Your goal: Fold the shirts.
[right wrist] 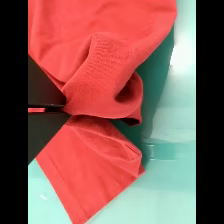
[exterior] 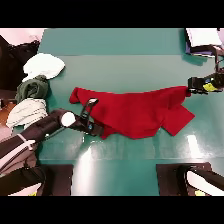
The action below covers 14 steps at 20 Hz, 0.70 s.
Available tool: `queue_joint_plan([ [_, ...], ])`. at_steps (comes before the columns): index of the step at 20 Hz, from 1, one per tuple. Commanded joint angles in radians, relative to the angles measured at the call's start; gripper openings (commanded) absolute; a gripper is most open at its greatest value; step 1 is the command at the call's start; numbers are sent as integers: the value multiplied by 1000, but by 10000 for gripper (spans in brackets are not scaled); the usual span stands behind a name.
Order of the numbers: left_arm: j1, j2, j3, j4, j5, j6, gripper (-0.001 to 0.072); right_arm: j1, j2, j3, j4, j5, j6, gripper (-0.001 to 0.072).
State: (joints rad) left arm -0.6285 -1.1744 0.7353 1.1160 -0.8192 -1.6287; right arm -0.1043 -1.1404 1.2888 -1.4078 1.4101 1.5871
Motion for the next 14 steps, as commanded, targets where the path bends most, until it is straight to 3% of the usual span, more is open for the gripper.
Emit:
queue_joint_plan([
  [1,119,109,-1,134,-113,14,22,33,0,0,2,63,1,16],
  [5,373,160,-1,166,-285,152,25,138,0,0,1,35,1,16],
  [6,400,160,-1,126,-307,171,78,155,0,0,2,18,1,16],
  [7,411,160,-1,89,-320,197,359,166,0,0,2,8,1,16],
  [8,411,161,0,79,-340,197,571,171,0,0,1,5,1,16],
  [11,411,161,0,123,-439,226,581,161,0,0,2,16,1,16],
  [14,411,156,-16,82,-351,186,579,141,0,0,2,19,1,16],
])
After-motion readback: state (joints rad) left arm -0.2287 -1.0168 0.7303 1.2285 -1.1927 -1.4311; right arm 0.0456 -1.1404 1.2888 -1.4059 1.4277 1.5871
